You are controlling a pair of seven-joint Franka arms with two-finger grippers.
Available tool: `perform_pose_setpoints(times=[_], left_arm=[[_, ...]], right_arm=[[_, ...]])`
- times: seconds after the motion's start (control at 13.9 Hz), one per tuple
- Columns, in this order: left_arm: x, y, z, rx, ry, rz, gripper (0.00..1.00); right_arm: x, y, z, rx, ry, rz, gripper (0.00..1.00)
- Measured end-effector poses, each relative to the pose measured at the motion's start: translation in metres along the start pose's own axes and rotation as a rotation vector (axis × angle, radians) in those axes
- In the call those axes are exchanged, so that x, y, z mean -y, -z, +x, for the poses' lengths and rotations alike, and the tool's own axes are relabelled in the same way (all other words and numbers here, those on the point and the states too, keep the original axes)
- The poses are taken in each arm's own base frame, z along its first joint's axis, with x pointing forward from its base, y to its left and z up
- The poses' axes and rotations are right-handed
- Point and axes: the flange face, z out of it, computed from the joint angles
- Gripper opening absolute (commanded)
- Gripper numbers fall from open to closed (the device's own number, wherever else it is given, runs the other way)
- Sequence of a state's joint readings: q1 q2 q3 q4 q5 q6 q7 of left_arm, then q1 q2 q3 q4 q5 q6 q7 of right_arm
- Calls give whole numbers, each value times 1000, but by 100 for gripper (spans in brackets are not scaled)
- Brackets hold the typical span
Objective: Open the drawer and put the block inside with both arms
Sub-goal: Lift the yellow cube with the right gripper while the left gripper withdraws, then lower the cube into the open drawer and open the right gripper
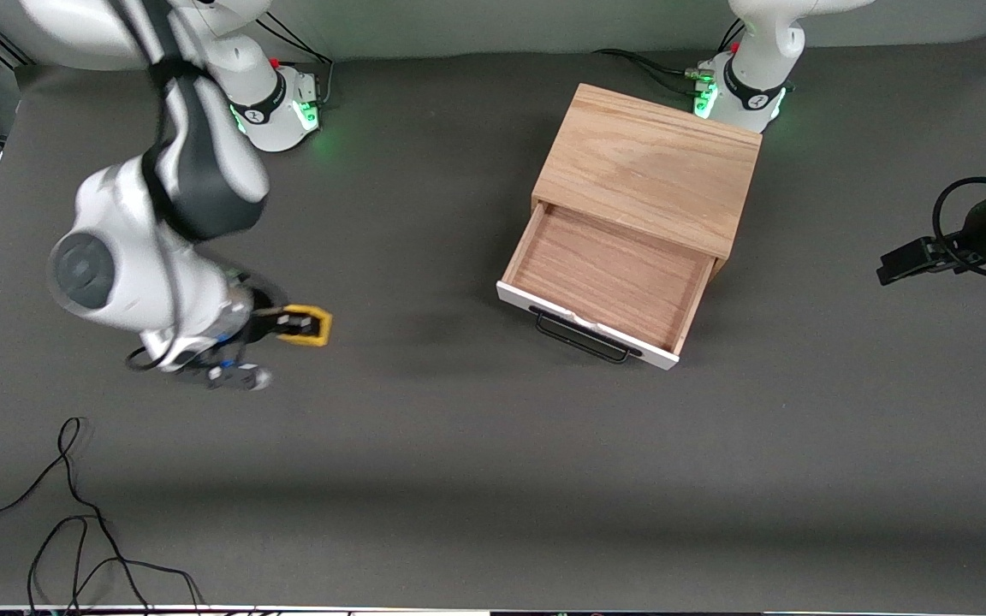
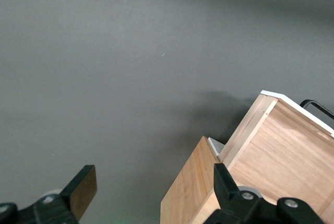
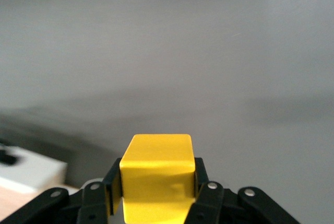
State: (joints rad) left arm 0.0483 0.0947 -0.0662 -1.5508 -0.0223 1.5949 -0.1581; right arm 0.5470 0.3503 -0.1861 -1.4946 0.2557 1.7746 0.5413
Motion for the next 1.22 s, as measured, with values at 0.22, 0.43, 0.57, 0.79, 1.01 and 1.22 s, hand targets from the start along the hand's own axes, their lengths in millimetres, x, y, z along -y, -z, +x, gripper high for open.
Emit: perform_pose_setpoints(times=[0.22, 0.43, 0.57, 0.79, 1.01, 1.22], left_arm=[[-6, 0, 0, -9, -11, 2, 100], [-6, 3, -1, -12, -20, 2, 100], [-6, 6, -3, -18, -39, 2, 100], [-1, 12, -5, -26, -87, 2, 100], [-1, 7, -4, -36, -100, 1, 100], [-2, -1, -9, -44, -109, 1, 100]], right_arm=[[103, 12, -60, -18, -133, 9, 23], [177, -21, -102, -6, -189, 21, 23], [220, -59, -125, -17, -203, 39, 23], [262, -117, -154, -46, -168, 47, 25], [285, -165, -176, -72, -182, 50, 28], [288, -195, -177, -80, -201, 39, 46]])
